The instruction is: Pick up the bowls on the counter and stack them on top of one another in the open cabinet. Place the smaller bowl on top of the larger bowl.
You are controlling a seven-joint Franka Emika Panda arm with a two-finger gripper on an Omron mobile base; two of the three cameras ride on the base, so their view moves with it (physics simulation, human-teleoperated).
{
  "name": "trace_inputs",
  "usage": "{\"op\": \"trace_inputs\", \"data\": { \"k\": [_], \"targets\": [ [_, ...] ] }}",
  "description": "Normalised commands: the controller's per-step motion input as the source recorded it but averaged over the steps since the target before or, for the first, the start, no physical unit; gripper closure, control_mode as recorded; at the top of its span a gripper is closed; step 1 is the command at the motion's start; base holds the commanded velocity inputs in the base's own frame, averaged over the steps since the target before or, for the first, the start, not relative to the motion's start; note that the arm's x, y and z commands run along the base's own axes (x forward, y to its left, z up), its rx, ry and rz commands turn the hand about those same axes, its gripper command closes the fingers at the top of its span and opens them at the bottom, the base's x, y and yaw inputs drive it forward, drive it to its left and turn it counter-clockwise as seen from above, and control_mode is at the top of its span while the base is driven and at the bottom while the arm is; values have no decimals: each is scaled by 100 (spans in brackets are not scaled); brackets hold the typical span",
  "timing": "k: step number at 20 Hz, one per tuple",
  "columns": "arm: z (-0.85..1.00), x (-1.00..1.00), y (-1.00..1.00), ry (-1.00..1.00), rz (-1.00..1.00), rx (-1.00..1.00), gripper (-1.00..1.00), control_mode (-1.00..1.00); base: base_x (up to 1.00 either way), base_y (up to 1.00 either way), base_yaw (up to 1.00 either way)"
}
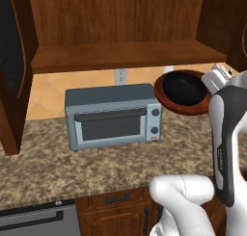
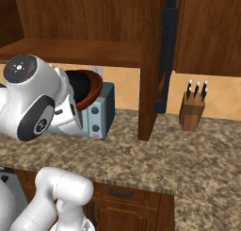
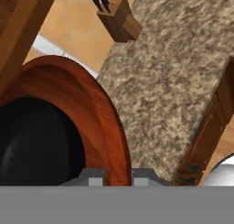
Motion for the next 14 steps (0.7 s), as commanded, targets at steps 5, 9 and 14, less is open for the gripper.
{"op": "trace_inputs", "data": {
  "k": [5, 9, 14],
  "targets": [
    [61, -14, 29, -15, -1, 4, 100, -100, 0, 0, 0],
    [54, 33, 49, -12, -5, 0, 100, -100, 0, 0, 0],
    [48, 51, 35, -5, -6, 0, 100, -100, 0, 0, 0]
  ]
}}
